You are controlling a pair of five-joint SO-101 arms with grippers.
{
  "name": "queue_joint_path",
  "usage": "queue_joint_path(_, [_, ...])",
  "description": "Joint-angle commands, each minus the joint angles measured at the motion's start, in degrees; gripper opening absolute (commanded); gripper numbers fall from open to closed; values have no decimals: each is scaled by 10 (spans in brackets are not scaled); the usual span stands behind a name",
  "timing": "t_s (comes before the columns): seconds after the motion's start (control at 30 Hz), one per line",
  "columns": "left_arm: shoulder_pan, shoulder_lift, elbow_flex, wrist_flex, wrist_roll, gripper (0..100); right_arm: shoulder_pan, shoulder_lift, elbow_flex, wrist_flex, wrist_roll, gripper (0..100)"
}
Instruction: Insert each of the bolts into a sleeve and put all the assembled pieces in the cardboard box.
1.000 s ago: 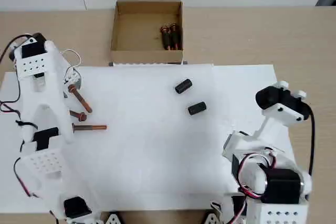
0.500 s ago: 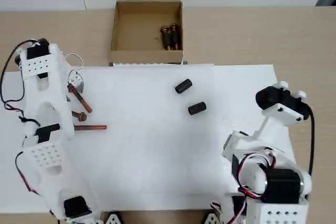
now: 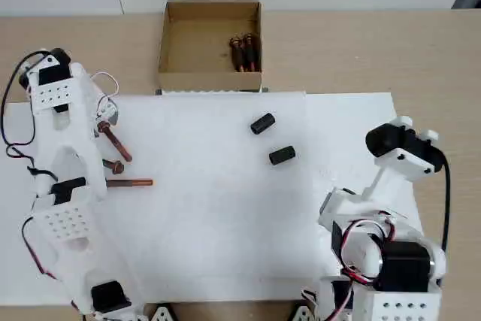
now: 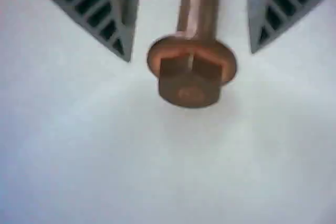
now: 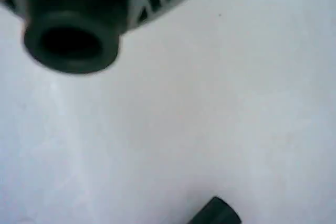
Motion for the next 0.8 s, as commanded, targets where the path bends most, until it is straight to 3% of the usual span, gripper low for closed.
queue_joint_path(0.0, [4,-4,-20,-13,-4,141,4,-4,-4,-8,4,3])
queue_joint_path(0.5, [18,40,-23,-11,-4,139,4,-4,-4,-7,4,3])
queue_joint_path(0.67, [19,40,-22,-11,-4,8,4,-4,-4,-7,4,3])
queue_joint_path(0.77, [21,41,-22,-4,-4,6,4,-4,-4,-7,4,3])
